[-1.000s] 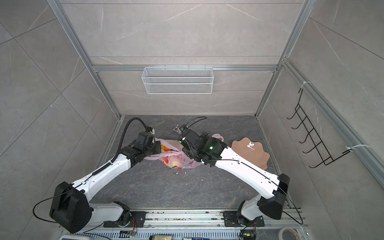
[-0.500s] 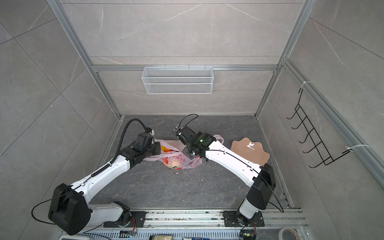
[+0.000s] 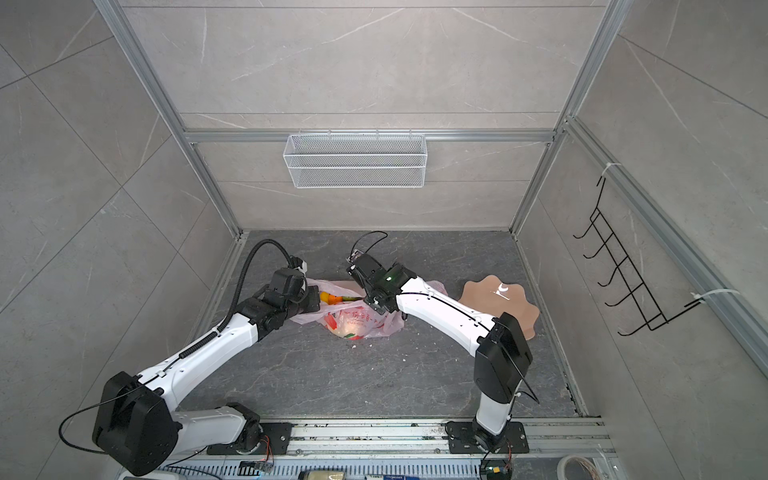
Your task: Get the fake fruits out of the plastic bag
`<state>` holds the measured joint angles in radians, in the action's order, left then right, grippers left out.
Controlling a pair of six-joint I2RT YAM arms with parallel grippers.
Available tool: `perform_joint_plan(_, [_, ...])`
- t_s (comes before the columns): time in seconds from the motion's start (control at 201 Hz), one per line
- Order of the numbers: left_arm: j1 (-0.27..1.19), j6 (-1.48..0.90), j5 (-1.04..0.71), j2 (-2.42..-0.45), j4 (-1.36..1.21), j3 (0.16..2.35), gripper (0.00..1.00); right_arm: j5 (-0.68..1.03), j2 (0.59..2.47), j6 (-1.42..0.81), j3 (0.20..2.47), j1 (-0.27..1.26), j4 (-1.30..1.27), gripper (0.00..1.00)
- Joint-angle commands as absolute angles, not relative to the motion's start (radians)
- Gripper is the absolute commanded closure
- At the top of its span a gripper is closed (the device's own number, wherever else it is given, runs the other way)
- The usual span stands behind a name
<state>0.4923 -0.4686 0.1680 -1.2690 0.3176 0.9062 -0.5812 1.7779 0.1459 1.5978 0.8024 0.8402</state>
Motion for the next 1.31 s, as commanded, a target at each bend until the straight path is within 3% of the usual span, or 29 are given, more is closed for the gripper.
perform_joint_plan(0.0, [0.493,-0.474,0.193,-1.235,0.295,0.892,1.00,-0.505,1.804,0.061,1.690,0.742,0.852,0.03])
perform_joint_plan(0.234, [0.492,-0.469,0.205,-1.240,0.270,0.839,1.00,-0.172,1.896,-0.087,1.842,0.584,0.934,0.23])
perform_joint_plan(0.413, [0.488,-0.463,0.212,-1.213,0.253,0.799,1.00,-0.121,1.966,-0.153,1.891,0.482,0.971,0.38])
perform_joint_plan(0.632, [0.460,-0.476,0.188,-1.219,0.205,0.750,1.00,0.425,1.990,-0.334,1.771,0.255,0.761,0.67])
perform_joint_plan(0.762, [0.450,-0.481,0.144,-1.252,0.193,0.754,1.00,0.530,2.016,-0.388,1.694,0.246,0.668,0.79])
perform_joint_plan(0.901, [0.452,-0.446,0.098,-1.282,0.207,0.795,1.00,0.478,1.945,-0.388,1.644,0.248,0.662,0.75])
perform_joint_plan(1.006, [0.454,-0.442,0.077,-1.289,0.210,0.811,1.00,0.382,1.841,-0.366,1.631,0.257,0.711,0.47])
perform_joint_plan(1.026, [0.455,-0.442,0.075,-1.289,0.210,0.813,1.00,0.340,1.810,-0.360,1.622,0.266,0.719,0.39])
perform_joint_plan(1.09, [0.459,-0.440,0.076,-1.286,0.210,0.816,1.00,0.221,1.740,-0.350,1.610,0.294,0.757,0.26])
perform_joint_plan(1.309, [0.478,-0.440,0.084,-1.281,0.200,0.818,1.00,-0.350,1.634,-0.384,1.689,0.480,0.986,0.09])
